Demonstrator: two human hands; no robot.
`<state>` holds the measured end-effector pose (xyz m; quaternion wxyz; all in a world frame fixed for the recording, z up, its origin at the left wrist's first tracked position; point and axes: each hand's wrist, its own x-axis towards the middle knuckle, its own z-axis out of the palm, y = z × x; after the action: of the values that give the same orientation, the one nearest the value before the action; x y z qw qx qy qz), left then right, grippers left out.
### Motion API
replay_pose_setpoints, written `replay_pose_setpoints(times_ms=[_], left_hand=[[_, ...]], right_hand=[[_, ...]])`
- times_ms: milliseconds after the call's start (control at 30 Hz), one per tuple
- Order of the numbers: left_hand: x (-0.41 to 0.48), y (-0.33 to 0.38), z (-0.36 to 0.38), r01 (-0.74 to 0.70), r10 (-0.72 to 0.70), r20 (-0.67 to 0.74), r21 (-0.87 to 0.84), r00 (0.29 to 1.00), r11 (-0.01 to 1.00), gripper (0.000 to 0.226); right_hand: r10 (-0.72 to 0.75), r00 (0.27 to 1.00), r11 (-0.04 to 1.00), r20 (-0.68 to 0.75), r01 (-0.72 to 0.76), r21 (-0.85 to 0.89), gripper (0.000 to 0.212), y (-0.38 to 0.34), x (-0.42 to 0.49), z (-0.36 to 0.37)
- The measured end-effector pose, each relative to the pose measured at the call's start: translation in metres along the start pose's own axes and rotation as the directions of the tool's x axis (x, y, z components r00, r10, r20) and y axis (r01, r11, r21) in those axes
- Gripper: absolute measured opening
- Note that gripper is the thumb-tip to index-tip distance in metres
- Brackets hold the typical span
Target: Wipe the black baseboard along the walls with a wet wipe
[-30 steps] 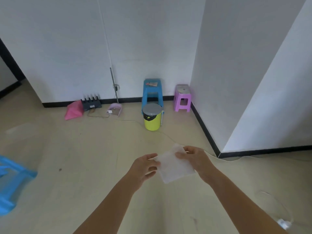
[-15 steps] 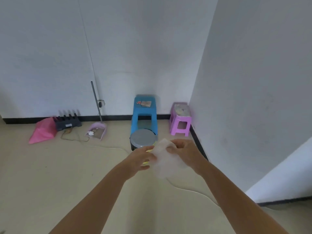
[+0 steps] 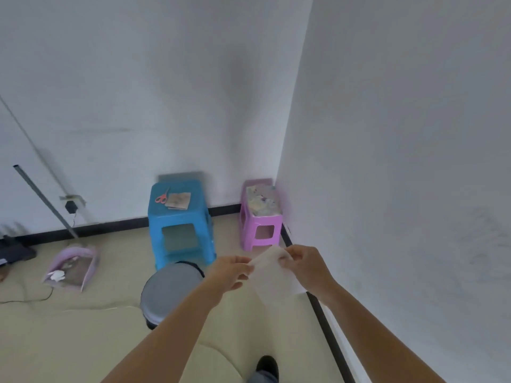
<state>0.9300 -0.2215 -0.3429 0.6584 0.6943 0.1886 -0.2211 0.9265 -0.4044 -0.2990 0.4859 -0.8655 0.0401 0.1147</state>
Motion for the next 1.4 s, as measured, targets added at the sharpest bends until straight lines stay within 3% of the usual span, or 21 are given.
replay_pose_setpoints(times_ms=[233,433,500,633,733,833,1067,1300,1400], left_hand=[[0.163,0.084,0.021,0.058,-0.058,-0.013,-0.002,0.998,0.998,0.029],[0.303,0.151,0.010,-0.070,0.061,0.118,0.070,0.991,0.995,0.061],[0.358,0.167,0.004,-0.057,0.038,0.163,0.113,0.986,0.992,0.055],[0.457,0.193,-0.015,0.114,-0.156,0.214,0.197,0.964,0.974,0.030],[0.528,0.204,-0.026,0.204,-0.219,0.115,0.134,0.969,0.970,0.007],[0.594,0.195,-0.031,0.296,-0.302,0.051,0.094,0.952,0.950,0.008],[0.732,0.104,-0.017,0.356,-0.345,-0.092,0.318,0.934,0.879,0.013],[0.813,0.046,0.014,0.367,-0.333,-0.157,0.344,0.930,0.864,0.017],[0.821,0.045,0.020,0.382,-0.344,-0.169,0.325,0.924,0.865,0.034]], right_hand=[[0.019,0.997,0.987,0.077,-0.006,-0.162,0.010,-0.012,0.198,-0.048],[0.023,0.976,0.975,0.216,0.027,-0.222,0.009,-0.023,0.357,-0.040],[0.030,0.978,0.981,0.208,0.011,-0.192,0.007,-0.020,0.413,-0.035],[0.148,0.986,0.988,0.072,-0.144,-0.048,0.012,-0.005,0.515,-0.026],[0.259,0.965,0.966,0.045,-0.260,0.001,0.012,0.019,0.576,-0.013],[0.356,0.933,0.934,0.043,-0.357,0.023,0.008,0.056,0.631,0.009],[0.545,0.838,0.837,0.016,-0.544,-0.052,0.012,0.179,0.722,0.081],[0.627,0.778,0.772,0.027,-0.617,-0.151,0.025,0.267,0.782,0.103],[0.630,0.776,0.769,0.027,-0.619,-0.161,0.034,0.276,0.796,0.102]])
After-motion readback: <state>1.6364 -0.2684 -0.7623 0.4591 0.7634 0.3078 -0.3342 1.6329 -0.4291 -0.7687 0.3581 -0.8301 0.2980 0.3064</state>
